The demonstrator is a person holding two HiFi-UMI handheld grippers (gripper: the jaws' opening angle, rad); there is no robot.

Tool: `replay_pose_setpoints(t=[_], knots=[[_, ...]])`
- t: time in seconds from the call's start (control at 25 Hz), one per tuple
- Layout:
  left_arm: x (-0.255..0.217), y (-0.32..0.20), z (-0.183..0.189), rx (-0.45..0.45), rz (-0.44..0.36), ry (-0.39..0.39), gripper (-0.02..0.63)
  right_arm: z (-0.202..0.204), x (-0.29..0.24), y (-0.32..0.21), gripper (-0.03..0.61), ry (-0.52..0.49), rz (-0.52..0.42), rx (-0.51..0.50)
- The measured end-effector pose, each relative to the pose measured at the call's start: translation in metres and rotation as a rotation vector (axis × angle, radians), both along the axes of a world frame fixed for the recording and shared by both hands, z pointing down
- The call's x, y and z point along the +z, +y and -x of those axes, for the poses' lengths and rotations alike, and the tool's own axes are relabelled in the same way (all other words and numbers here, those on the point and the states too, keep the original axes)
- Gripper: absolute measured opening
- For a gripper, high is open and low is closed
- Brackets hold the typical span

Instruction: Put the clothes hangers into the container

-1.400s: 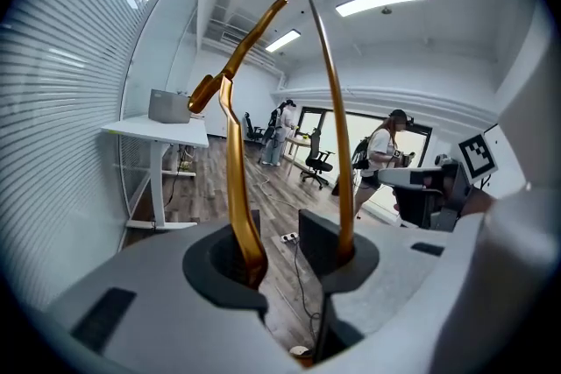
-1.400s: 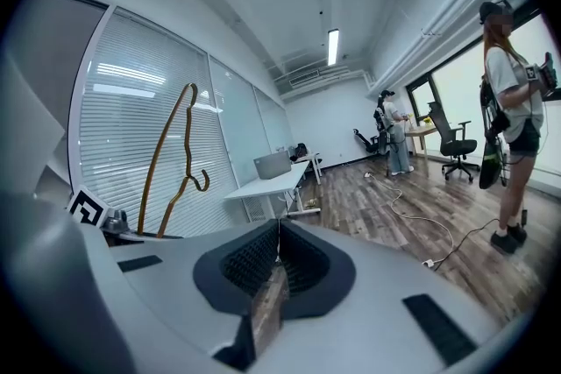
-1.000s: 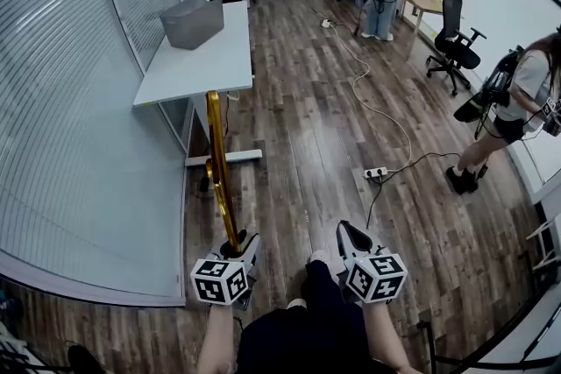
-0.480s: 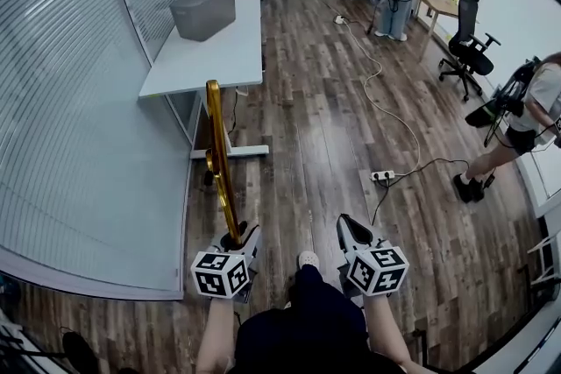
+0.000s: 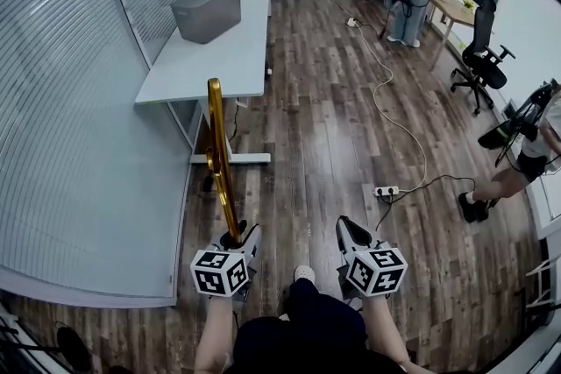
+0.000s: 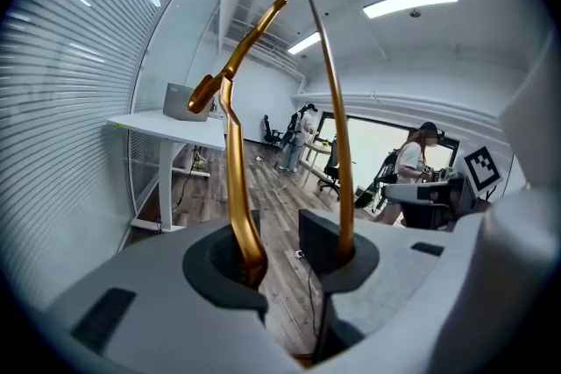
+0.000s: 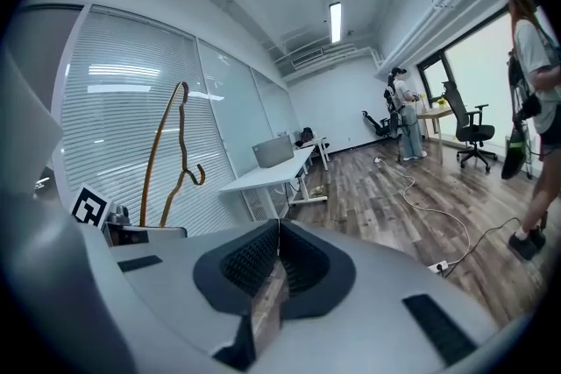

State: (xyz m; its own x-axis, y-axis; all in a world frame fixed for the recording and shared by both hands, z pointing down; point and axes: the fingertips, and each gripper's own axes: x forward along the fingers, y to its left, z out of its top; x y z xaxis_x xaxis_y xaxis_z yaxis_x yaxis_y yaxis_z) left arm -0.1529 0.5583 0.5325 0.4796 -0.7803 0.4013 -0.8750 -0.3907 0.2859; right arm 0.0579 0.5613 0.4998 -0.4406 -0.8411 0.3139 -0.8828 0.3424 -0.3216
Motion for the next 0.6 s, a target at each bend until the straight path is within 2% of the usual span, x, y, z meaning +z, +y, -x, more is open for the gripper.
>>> replay_pose_setpoints(t=[0.28,0.6], knots=[[-0.004,-0.059,-0.018,-0.024,-0.008,0.004,0.146,-0.019,-0.003,-0.071,0.029,0.004,-0.012,-0.025],[-0.003,-0.107,-0.024,-0.058,0.002,-0.012,0.147,-0.026,-0.002,-0.129,0.029,-0.015,-0.009,-0.062]])
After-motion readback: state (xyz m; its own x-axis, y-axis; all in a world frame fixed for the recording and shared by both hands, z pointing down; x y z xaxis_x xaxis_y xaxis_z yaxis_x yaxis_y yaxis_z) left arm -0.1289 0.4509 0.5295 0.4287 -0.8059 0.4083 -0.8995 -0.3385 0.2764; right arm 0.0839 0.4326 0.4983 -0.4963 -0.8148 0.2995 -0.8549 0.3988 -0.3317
